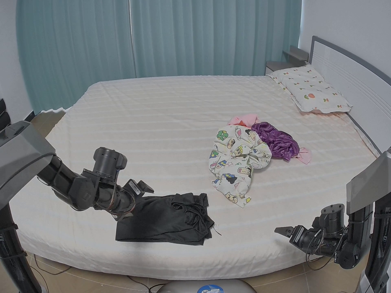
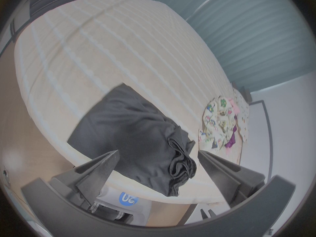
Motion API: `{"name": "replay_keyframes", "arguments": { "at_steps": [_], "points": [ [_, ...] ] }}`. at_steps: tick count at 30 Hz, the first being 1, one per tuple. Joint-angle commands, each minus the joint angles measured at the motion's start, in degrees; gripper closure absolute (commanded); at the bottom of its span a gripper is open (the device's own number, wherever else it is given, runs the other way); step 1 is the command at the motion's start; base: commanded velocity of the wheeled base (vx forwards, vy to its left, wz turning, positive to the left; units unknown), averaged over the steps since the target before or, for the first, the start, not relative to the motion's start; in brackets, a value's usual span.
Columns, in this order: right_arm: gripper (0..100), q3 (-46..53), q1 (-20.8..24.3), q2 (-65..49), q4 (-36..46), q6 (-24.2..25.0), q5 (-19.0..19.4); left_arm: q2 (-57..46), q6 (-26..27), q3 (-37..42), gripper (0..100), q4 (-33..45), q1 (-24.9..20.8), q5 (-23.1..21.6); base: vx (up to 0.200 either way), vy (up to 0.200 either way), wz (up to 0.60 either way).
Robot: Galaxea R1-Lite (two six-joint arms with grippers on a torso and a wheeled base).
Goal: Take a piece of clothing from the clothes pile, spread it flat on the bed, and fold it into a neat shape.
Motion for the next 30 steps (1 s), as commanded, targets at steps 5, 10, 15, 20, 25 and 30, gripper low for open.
{"name": "replay_keyframes", "arguments": {
  "at_steps": [5,10,15,20,25,30],
  "points": [
    [0,-8.6,3.7,-1.2,-1.0,-0.5,-0.8,-0.7,0.0,7.8,0,-8.8,4.7,-1.8,0.000,0.200,0.00],
    [0,-16.5,7.8,-3.0,4.2,-0.5,-3.8,0.0,0.0,7.9,0,-9.3,6.9,-4.6,0.000,0.200,0.00],
    [0,-24.2,11.9,-2.3,9.8,-0.7,-5.9,0.3,-0.1,8.1,0,-9.3,8.4,-7.2,0.000,0.200,0.00],
    [0,-31.6,13.8,-1.8,17.8,-0.7,-5.9,2.2,-0.1,8.0,0,-9.4,9.1,-7.4,0.000,0.160,0.00],
    [0,-38.4,14.6,0.9,24.1,-0.7,-5.9,2.4,-0.2,8.6,0,-10.0,9.1,-7.4,0.000,0.000,0.00],
    [0,-44.9,14.8,4.2,30.2,-0.7,-5.0,2.8,-0.1,11.4,0,-15.1,9.1,-7.0,0.000,0.000,0.00]
  ]
}}
